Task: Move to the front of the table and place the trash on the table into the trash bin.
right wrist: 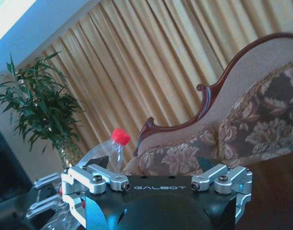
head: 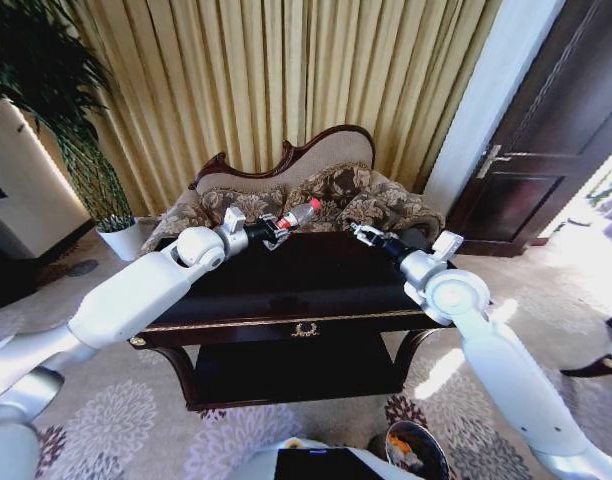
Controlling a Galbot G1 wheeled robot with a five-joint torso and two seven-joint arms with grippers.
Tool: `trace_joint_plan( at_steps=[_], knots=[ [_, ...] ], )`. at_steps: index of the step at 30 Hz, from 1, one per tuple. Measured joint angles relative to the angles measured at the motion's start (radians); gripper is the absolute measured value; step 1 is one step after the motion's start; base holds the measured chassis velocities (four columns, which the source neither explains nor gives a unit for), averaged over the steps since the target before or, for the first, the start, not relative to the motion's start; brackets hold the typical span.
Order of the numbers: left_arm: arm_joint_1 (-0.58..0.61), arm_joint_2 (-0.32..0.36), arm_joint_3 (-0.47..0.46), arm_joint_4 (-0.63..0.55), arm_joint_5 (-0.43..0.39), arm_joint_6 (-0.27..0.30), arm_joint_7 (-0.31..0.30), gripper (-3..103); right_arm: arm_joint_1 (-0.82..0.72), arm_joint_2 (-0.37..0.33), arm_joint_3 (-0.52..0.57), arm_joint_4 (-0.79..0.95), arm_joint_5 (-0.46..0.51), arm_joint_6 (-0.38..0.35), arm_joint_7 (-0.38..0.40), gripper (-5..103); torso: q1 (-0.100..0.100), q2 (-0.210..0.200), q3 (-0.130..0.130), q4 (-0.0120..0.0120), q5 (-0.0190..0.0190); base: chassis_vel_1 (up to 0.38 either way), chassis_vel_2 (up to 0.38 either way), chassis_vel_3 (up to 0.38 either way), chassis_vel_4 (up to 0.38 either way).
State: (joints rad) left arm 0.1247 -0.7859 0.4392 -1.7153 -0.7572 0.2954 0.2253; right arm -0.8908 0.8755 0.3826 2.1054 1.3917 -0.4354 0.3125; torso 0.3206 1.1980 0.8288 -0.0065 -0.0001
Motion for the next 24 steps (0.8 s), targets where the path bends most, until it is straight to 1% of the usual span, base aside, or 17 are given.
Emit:
trace_joint_plan(
  at_steps=[4, 12, 24],
  knots=[
    [-0.021, 0.000, 0.012, -0.029, 0.013, 0.000, -0.009, 36, 0.007, 0.008, -0.015, 0.002, 0.030, -0.006, 0.009, 100, 0.000, 0.000, 0.000, 0.0000, 0.0002, 0.000, 0.000, 0.000, 0.000],
    [-0.029, -0.007, 0.035, -0.071, 0.017, 0.005, -0.049, 36, 0.041, 0.033, -0.031, -0.020, 0.036, 0.000, 0.017, 100, 0.000, 0.000, 0.000, 0.0000, 0.0002, 0.000, 0.000, 0.000, 0.000],
    [-0.035, -0.026, 0.054, -0.068, 0.020, 0.008, -0.057, 36, 0.058, 0.045, -0.048, -0.022, 0.019, 0.024, 0.019, 100, 0.000, 0.000, 0.000, 0.0000, 0.0001, 0.000, 0.000, 0.000, 0.000]
  ],
)
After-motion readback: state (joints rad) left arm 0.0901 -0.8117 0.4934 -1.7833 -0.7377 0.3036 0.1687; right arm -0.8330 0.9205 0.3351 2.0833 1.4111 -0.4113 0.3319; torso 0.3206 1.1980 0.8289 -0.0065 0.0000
